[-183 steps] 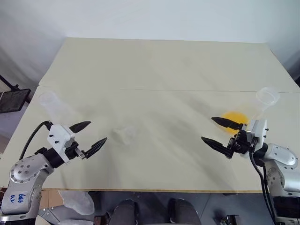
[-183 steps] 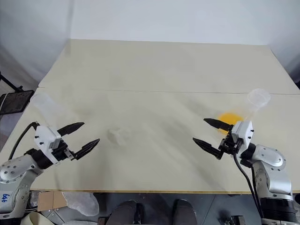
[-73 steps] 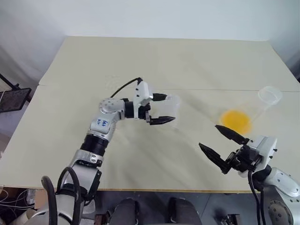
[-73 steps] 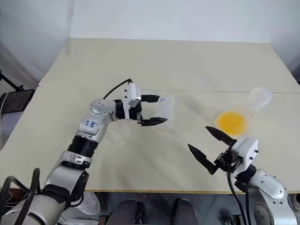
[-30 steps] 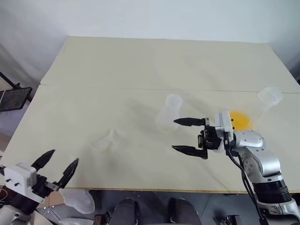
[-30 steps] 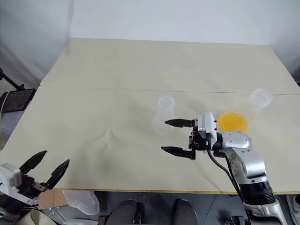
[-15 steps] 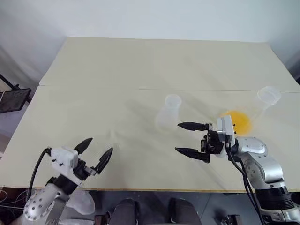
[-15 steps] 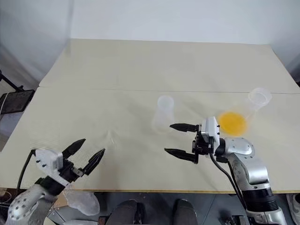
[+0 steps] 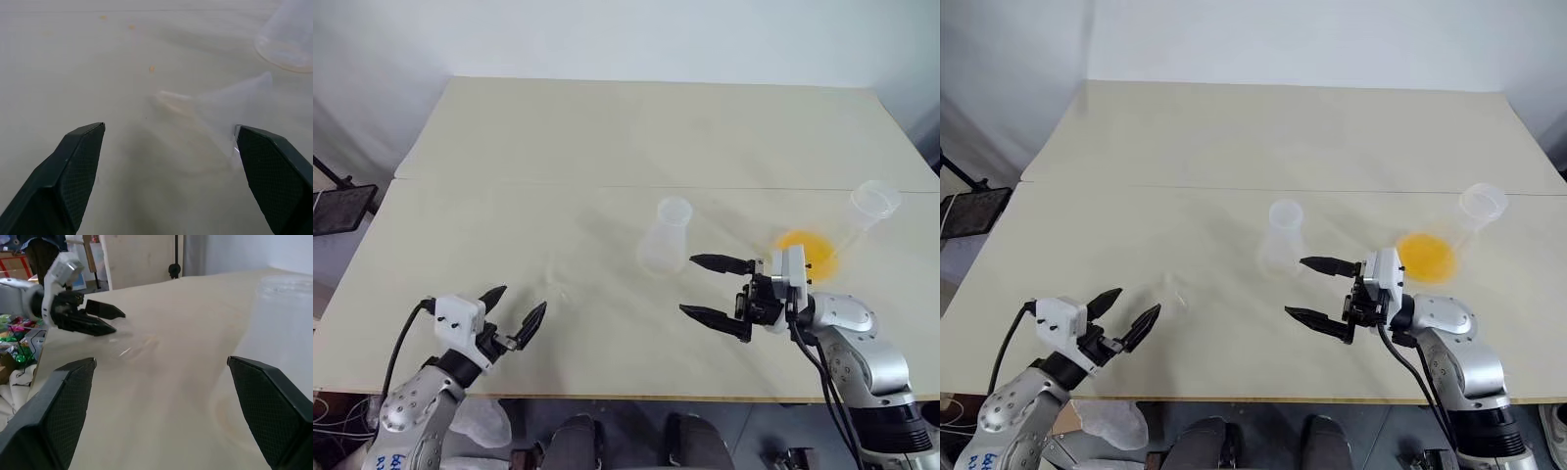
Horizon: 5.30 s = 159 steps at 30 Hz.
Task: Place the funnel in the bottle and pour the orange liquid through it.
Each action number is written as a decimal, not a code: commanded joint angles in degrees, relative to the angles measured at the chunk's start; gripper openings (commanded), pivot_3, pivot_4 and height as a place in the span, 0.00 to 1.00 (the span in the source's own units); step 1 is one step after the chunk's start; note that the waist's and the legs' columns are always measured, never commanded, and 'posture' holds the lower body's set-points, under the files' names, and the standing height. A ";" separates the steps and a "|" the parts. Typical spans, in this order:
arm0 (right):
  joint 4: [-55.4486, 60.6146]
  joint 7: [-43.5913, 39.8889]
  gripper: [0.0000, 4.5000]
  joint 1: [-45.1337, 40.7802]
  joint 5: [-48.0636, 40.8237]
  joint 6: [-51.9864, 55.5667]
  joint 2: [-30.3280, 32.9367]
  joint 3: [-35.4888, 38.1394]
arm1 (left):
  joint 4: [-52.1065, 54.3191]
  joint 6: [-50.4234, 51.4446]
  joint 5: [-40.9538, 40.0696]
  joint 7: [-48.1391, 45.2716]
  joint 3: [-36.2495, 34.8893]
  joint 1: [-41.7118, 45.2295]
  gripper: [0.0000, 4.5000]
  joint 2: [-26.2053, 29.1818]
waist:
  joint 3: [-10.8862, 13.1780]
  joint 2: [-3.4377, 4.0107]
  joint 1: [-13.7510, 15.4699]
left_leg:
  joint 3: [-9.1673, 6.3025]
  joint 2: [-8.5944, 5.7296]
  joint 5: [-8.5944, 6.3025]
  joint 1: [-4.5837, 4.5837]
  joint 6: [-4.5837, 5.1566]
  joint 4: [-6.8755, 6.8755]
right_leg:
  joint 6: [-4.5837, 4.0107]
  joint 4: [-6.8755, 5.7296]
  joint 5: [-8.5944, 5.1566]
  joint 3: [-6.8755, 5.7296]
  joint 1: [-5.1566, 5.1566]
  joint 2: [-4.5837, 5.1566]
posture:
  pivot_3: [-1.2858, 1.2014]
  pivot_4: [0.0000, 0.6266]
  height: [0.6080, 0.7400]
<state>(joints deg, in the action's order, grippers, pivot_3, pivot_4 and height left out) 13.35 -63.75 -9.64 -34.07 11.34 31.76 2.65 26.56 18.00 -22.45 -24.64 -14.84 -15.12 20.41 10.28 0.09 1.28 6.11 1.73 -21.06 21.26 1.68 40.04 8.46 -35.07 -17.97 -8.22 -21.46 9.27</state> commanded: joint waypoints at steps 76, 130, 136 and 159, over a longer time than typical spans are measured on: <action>17.34 24.90 1.00 23.49 1.34 -13.26 -13.35 8.54 | -69.28 44.87 6.68 -53.86 42.91 107.39 0.35 7.54 | 0.20 -0.17 -0.43 | 0.94 0.20 0.11 0.28 -0.32 -0.03 | 0.02 -0.57 -0.07 1.31 -1.09 -0.65 | 0.52 0.24 1.00; 17.59 24.02 1.00 22.28 0.75 -11.63 -11.02 7.90 | -58.37 27.23 6.57 -47.03 21.64 88.96 0.01 14.20 | 0.18 -0.13 -0.71 | 0.89 0.20 0.10 0.19 -0.31 0.00 | 0.01 -0.78 -0.07 1.32 -1.09 -0.64 | 0.52 0.24 1.00; 18.77 20.32 1.00 20.09 0.06 -8.66 -6.13 4.79 | -37.93 16.57 1.87 -39.54 5.30 62.95 0.05 19.26 | 0.17 -0.15 -2.15 | 0.76 0.29 0.10 0.08 -0.30 -0.01 | 0.00 -0.89 -0.07 1.39 -1.09 -0.63 | 0.52 0.24 1.00; 8.25 7.80 1.00 5.06 -4.65 1.84 3.16 6.14 | 15.24 12.39 -1.63 -11.29 -1.37 -0.82 0.99 2.01 | -0.09 -0.45 -0.03 | 0.57 0.20 -0.04 -0.06 -0.14 0.24 | -0.01 -0.74 -0.06 1.89 -0.69 -0.62 | 0.52 0.24 1.00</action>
<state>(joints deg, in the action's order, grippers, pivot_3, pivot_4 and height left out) 21.03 -55.26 -4.23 -37.34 13.05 33.78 7.12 39.36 31.11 -26.07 -39.40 -18.49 -17.15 22.89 10.20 -0.36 1.25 6.69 1.94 -21.09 21.21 1.54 40.27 8.45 -35.81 -18.03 -6.33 -22.17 8.65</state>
